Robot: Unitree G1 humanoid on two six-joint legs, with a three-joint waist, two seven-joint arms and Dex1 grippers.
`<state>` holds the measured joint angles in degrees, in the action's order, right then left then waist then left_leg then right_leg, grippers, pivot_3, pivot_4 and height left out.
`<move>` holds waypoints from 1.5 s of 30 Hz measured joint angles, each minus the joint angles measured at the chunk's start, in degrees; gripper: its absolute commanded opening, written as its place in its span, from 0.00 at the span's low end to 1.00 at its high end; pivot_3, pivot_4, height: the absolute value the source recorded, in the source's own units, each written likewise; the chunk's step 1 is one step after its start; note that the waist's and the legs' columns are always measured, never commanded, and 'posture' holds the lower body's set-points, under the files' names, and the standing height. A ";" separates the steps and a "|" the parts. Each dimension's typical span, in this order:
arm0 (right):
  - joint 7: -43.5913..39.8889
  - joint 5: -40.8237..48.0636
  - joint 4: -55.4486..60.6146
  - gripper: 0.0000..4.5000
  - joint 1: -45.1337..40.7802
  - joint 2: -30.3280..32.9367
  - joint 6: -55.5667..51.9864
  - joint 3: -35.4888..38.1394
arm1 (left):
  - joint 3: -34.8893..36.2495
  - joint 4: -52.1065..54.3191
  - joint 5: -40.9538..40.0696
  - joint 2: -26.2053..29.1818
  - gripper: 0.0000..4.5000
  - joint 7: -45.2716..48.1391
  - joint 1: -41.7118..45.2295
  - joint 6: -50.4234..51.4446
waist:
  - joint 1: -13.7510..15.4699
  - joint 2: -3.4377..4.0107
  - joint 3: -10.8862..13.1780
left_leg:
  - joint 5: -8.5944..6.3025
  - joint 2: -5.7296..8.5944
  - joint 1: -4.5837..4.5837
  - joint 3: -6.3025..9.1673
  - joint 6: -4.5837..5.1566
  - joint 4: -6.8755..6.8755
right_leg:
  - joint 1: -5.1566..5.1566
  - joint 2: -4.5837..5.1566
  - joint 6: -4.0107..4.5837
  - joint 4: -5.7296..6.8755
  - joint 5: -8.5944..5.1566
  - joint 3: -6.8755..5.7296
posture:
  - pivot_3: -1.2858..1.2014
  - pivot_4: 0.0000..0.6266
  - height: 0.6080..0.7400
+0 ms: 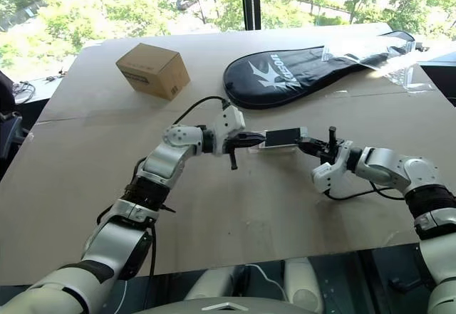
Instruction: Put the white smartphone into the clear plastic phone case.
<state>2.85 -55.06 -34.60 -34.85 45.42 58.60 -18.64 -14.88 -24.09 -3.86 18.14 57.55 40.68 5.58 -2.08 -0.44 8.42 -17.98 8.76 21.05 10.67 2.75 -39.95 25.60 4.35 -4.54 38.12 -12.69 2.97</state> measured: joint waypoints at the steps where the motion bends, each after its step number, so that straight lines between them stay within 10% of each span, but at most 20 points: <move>1: 0.07 0.08 -0.04 0.01 -0.01 0.01 -0.21 -0.29 | -0.20 -0.93 0.47 -0.03 0.00 -0.38 0.01 -0.74 | 0.00 0.00 0.00 | 0.00 0.00 -0.03 -0.01 0.00 0.02 | -0.01 0.00 0.00 0.00 0.00 0.02 | 0.52 0.24 1.00; 12: -3.97 6.74 -2.40 0.01 0.24 -0.38 -1.20 -2.43 | -1.34 -15.10 5.18 -3.67 0.00 -4.08 4.33 -10.61 | 0.21 -0.06 -0.11 | 0.00 -0.04 -0.26 -0.15 0.01 0.06 | -0.18 -0.01 -0.03 0.03 0.02 0.17 | 0.52 0.24 1.00; 21: -14.56 22.22 -2.89 0.99 1.76 0.26 1.36 -2.53 | -1.37 -16.97 6.00 -4.44 0.00 -3.79 4.29 -13.43 | 0.35 -0.05 -0.12 | 0.00 -0.04 -0.30 -0.13 0.02 0.06 | -0.22 -0.04 -0.05 0.02 0.03 0.15 | 0.52 0.24 1.00; 29: -31.05 52.71 -0.85 0.99 5.10 -3.37 -9.31 2.20 | -1.03 -15.35 5.92 -4.42 0.00 -3.77 2.74 -13.28 | 0.62 -0.07 -0.14 | -0.02 -0.18 -0.38 -0.10 0.03 0.06 | -0.40 0.11 -0.02 -0.14 0.08 0.11 | 0.52 0.24 1.00; 34: -39.71 74.00 5.42 0.66 4.91 -8.77 -42.72 10.64 | -0.90 -13.90 5.86 -4.72 0.00 -3.68 1.78 -12.49 | 1.41 -0.04 -0.15 | -0.02 -0.23 -0.34 -0.05 0.04 0.05 | -0.39 0.11 0.02 -0.15 0.14 0.03 | 0.52 0.24 1.00; 40: -40.45 86.76 14.92 0.01 6.20 -9.74 -78.57 16.76 | -0.83 -10.16 5.84 -3.70 0.00 -3.54 0.42 -10.27 | 1.38 -0.03 -0.16 | -0.02 -0.26 -0.28 -0.08 0.04 0.26 | -0.27 0.14 0.02 -0.20 0.14 0.07 | 0.52 0.24 1.00; 45: -38.90 89.02 18.22 0.01 6.60 -10.06 -89.23 20.85 | -0.82 -6.82 5.78 -2.78 0.00 -3.54 -0.63 -7.97 | 1.36 -0.03 -0.16 | -0.02 -0.26 -0.25 -0.10 0.03 0.35 | -0.19 0.14 0.02 -0.22 0.14 0.09 | 0.52 0.24 1.00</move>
<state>-36.05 33.96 -16.38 -28.25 35.36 -30.64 2.21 -15.70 -30.91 1.92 15.36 54.01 40.05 -2.38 -0.72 -0.47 8.27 -18.00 8.49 20.80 10.57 2.78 -39.60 25.41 4.49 -4.52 37.90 -12.56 3.05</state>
